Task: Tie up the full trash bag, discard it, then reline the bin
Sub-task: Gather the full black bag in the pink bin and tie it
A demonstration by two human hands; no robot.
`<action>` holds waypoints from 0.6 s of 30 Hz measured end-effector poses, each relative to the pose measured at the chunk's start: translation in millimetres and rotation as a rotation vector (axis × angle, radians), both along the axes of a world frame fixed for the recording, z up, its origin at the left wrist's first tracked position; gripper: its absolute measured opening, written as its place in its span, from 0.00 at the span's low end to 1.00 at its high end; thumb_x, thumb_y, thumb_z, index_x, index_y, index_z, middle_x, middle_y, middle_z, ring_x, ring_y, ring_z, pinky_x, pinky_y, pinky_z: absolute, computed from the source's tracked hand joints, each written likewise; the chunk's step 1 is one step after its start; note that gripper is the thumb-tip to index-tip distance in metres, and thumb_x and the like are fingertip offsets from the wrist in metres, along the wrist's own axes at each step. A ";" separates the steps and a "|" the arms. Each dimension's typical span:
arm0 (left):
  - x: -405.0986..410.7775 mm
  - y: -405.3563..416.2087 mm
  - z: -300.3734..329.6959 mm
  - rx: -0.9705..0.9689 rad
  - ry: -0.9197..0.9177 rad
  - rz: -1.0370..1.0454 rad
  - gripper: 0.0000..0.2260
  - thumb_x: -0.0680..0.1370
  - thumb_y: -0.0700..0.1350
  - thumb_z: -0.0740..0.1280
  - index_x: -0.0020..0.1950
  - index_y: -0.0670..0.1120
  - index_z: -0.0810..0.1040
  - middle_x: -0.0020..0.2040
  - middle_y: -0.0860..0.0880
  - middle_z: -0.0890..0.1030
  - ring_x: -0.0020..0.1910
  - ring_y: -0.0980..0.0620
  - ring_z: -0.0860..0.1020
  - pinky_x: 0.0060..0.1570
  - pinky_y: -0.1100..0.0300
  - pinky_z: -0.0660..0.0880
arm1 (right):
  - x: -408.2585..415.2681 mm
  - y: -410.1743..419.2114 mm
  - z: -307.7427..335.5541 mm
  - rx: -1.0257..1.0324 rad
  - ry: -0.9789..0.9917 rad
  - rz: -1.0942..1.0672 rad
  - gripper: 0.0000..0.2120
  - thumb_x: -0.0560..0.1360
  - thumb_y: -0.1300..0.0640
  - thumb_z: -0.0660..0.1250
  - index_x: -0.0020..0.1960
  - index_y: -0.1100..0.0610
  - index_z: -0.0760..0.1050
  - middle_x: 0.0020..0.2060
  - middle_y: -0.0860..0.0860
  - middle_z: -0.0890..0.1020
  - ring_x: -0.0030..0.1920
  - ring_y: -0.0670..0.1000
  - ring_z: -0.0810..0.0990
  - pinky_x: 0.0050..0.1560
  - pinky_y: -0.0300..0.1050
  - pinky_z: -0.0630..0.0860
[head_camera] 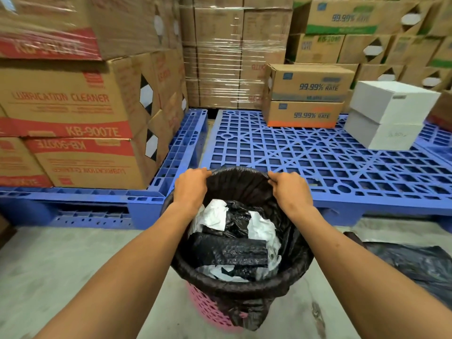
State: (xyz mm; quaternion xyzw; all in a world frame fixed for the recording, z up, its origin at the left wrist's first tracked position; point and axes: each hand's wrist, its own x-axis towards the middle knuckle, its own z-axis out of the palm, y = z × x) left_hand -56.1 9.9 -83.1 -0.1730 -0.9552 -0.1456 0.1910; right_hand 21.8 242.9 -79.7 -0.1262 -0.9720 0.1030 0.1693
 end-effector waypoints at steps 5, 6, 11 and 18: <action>-4.6 -0.8 -0.8 0.096 0.066 -0.053 0.13 0.75 0.31 0.65 0.53 0.41 0.85 0.49 0.40 0.84 0.50 0.37 0.80 0.46 0.44 0.78 | -0.4 -2.8 0.4 -0.002 0.107 0.031 0.15 0.80 0.62 0.62 0.61 0.52 0.83 0.47 0.55 0.87 0.48 0.60 0.84 0.49 0.56 0.81; -4.9 -0.3 -2.0 0.138 0.081 -0.072 0.12 0.75 0.30 0.66 0.53 0.40 0.85 0.49 0.40 0.84 0.51 0.38 0.80 0.45 0.44 0.78 | 0.1 -3.9 1.2 -0.010 0.121 0.036 0.14 0.80 0.61 0.63 0.60 0.52 0.84 0.48 0.54 0.87 0.49 0.59 0.84 0.49 0.55 0.81; -5.8 -3.8 -5.6 0.215 0.091 -0.165 0.10 0.74 0.30 0.68 0.48 0.40 0.86 0.43 0.43 0.84 0.49 0.42 0.78 0.47 0.51 0.76 | -0.5 -1.8 1.2 -0.025 0.124 0.096 0.09 0.78 0.60 0.68 0.52 0.52 0.86 0.56 0.47 0.85 0.59 0.54 0.80 0.52 0.53 0.80; 2.7 -24.6 5.6 0.131 -0.240 -0.252 0.11 0.71 0.34 0.68 0.44 0.48 0.87 0.42 0.48 0.86 0.41 0.49 0.82 0.45 0.57 0.80 | 3.4 6.3 7.9 -0.029 -0.101 0.266 0.05 0.71 0.52 0.76 0.39 0.46 0.81 0.67 0.47 0.73 0.69 0.51 0.66 0.68 0.56 0.65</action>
